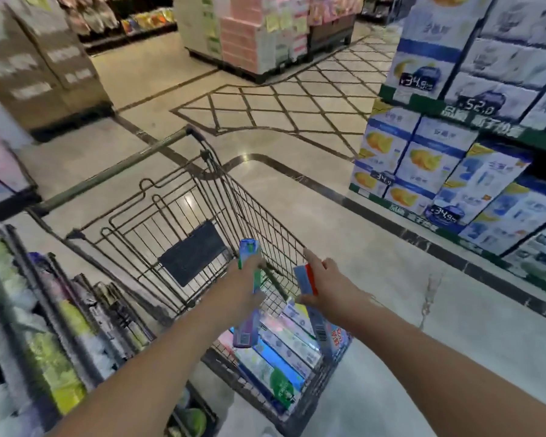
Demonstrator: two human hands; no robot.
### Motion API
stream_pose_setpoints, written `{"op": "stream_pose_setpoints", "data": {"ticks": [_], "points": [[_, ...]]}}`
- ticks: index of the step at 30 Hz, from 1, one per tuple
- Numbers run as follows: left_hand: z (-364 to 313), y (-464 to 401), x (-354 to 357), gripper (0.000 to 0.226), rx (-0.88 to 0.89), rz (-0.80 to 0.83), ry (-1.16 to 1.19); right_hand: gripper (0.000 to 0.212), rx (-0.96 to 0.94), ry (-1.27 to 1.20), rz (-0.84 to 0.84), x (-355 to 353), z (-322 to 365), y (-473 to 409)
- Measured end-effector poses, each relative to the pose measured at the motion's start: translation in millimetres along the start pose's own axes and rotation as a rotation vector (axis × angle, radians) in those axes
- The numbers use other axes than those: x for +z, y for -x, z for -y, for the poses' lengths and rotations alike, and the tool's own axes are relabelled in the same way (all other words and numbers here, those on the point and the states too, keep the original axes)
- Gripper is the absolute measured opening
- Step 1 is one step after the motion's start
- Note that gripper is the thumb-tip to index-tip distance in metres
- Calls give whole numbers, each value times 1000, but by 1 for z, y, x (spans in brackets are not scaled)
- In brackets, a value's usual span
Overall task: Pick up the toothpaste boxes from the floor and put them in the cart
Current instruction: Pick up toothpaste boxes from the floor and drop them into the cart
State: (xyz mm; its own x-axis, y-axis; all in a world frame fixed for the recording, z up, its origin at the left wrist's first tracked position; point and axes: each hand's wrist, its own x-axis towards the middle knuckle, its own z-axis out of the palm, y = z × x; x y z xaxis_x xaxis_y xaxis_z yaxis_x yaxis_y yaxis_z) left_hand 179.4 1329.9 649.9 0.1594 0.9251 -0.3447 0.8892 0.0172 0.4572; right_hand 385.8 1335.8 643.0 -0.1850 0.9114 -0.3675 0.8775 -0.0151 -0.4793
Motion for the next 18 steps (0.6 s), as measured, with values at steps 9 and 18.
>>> {"op": "stream_pose_setpoints", "data": {"ticks": [9,18], "points": [[94,-106,36,47,-326,-103,162,94,-74,-45,201,64,18,-175],[191,-213,175,53,-567,-148,288,93,-129,-69,347,200,-25,-324]]}}
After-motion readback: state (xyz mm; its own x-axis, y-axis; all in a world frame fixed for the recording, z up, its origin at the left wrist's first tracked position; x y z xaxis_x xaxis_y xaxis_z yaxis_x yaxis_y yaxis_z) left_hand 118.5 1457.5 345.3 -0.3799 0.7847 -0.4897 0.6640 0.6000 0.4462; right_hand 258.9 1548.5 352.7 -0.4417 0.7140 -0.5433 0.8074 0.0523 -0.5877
